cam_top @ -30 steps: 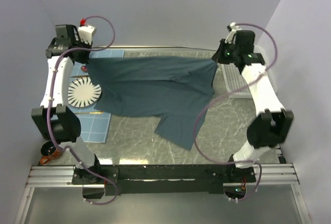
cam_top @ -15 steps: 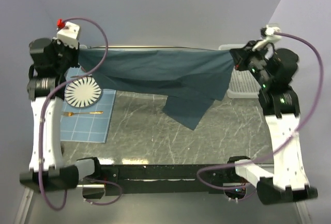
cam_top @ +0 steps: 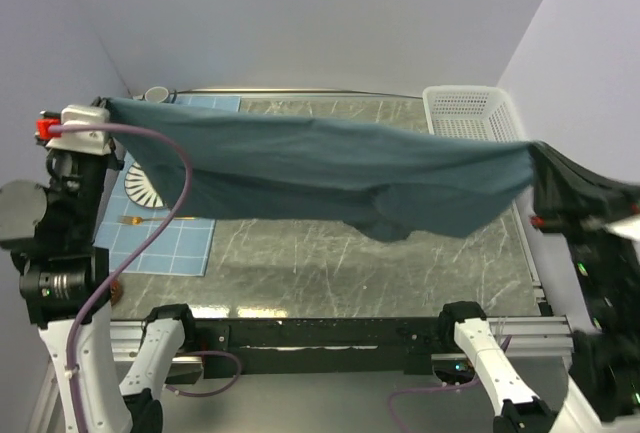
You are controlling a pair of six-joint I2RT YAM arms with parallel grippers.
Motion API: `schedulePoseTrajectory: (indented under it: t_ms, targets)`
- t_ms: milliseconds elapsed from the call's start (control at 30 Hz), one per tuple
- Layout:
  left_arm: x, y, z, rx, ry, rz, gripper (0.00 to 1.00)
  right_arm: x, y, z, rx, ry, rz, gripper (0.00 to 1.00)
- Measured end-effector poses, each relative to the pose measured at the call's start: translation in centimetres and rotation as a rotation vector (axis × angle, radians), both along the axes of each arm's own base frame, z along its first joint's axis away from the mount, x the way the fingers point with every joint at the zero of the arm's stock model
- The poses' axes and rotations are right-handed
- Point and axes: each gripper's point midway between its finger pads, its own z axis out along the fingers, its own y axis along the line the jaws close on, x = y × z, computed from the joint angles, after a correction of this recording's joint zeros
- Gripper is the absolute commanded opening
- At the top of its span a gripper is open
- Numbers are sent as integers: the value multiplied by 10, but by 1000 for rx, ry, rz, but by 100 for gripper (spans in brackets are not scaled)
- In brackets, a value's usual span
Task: Roll the t-shirts
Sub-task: Fold the T-shirt at the center of the board.
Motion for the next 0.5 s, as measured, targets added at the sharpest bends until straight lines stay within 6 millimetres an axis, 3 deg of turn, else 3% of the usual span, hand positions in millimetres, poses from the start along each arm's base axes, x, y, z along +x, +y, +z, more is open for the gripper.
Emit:
schedulePoseTrajectory:
  t_ms: [133, 267, 400, 500]
  targets:
    - [-11, -4, 18, -5, -57, -15, 1, -37, -5, 29, -5, -114, -20, 0]
    - [0, -7, 16, -1, -35, -39, 1, -34, -6, 31, -27, -114, -34, 0]
    - [35, -9, -6, 0, 59, -75, 1, 8, -5, 8, -65, -42, -45, 0]
    - [76, -10, -58, -17, 208, -106, 1, 61, -2, -43, -91, 98, -43, 0]
